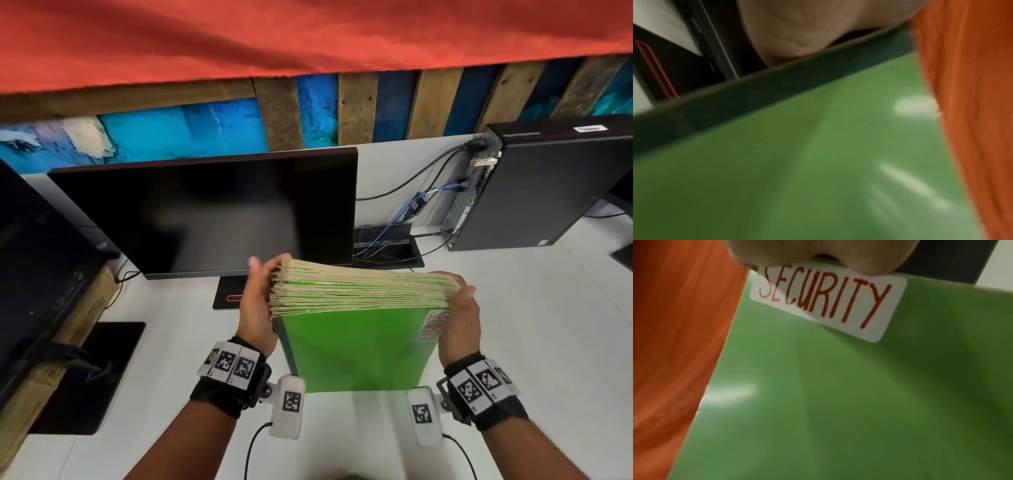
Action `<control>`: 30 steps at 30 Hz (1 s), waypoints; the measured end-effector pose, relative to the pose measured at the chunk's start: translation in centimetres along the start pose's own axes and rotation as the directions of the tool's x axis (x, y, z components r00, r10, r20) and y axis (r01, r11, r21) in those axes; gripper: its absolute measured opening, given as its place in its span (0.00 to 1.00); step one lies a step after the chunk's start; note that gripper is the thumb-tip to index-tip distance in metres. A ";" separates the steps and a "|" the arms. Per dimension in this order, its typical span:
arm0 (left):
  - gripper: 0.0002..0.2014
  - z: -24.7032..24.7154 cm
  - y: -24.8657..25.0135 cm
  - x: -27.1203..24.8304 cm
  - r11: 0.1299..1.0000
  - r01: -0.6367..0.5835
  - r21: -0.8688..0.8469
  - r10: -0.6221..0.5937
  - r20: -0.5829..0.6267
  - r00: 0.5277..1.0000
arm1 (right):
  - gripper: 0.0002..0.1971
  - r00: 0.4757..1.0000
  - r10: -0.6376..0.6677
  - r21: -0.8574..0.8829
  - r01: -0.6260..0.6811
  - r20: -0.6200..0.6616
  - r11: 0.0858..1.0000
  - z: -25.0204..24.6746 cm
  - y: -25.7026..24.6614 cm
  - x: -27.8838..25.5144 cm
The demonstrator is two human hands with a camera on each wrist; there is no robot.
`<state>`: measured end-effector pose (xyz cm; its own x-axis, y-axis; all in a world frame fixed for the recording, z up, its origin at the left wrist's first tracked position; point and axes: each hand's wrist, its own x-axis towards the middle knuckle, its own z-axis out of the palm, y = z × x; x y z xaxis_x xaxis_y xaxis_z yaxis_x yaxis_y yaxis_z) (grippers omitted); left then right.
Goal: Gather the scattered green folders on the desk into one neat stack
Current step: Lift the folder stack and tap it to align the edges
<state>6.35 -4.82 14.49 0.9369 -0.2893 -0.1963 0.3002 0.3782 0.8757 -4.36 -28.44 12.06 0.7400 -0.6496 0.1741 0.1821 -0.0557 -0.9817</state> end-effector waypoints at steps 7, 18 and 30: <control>0.28 -3.6 -6.8 -0.9 0.962 0.166 -0.214 -0.164 0.027 0.986 | 0.23 0.916 0.325 -0.261 -0.263 0.236 0.929 -3.8 6.1 -2.6; 0.40 0.0 -7.8 1.7 0.999 -0.019 -0.030 0.021 0.087 0.996 | 0.30 0.901 0.372 -0.049 -0.391 -0.222 0.919 -1.9 6.4 0.2; 0.36 14.2 -19.2 6.7 0.756 0.223 0.615 -0.277 -0.008 0.961 | 0.45 0.721 0.602 -0.557 -0.672 -0.343 0.488 -18.3 7.1 11.4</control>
<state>4.36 -26.51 2.64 0.8186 -0.3757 -0.4345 0.3257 -0.3195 0.8899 -6.45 -50.11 5.65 0.4216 -0.7618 -0.4918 -0.7691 -0.0132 -0.6389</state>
